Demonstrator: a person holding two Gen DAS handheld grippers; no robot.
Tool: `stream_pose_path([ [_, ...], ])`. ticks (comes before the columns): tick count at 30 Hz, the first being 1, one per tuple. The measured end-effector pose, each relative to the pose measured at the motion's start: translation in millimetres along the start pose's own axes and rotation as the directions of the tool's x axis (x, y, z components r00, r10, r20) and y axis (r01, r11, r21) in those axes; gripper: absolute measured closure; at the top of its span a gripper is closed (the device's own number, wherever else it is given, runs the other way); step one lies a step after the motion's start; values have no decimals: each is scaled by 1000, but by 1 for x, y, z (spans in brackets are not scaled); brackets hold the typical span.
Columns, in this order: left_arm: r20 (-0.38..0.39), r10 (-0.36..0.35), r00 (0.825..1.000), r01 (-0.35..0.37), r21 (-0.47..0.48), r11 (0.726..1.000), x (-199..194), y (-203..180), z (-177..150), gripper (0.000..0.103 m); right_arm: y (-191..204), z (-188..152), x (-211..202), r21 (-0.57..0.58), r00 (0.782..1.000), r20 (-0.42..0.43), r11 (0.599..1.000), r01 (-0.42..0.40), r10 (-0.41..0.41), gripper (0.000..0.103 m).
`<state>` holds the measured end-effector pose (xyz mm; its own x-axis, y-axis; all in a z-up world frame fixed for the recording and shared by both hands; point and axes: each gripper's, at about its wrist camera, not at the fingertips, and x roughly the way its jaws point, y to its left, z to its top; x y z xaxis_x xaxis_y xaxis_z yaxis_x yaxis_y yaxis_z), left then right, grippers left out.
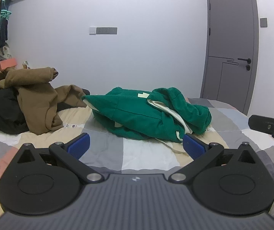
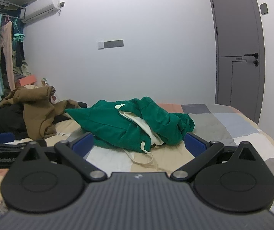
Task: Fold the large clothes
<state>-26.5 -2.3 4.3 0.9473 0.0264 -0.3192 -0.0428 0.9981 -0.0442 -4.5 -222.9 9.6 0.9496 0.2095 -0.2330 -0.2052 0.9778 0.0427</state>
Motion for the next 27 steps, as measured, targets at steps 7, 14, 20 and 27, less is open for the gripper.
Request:
stream_pose_path([
  [7,-6,-7,1000,7,-1,1000,-4,-2,2,0,5,10,-14,-19,1000,20,1000,-5,6,0],
  [14,7,-21,1000,22,-13,1000,-16,-8,10,0,5,14,-21,-16,1000,15,1000,-16,17,0],
  [20,10,-30,999,31,-32,999,-24,-10,17,0,-1,15,-24,21,1000,9,1000,-19,19,0],
  [27,25,-58,998,59,-51,997,-33,-11,22,0,2,15,-29,9,1000,22,1000,-22,22,0],
])
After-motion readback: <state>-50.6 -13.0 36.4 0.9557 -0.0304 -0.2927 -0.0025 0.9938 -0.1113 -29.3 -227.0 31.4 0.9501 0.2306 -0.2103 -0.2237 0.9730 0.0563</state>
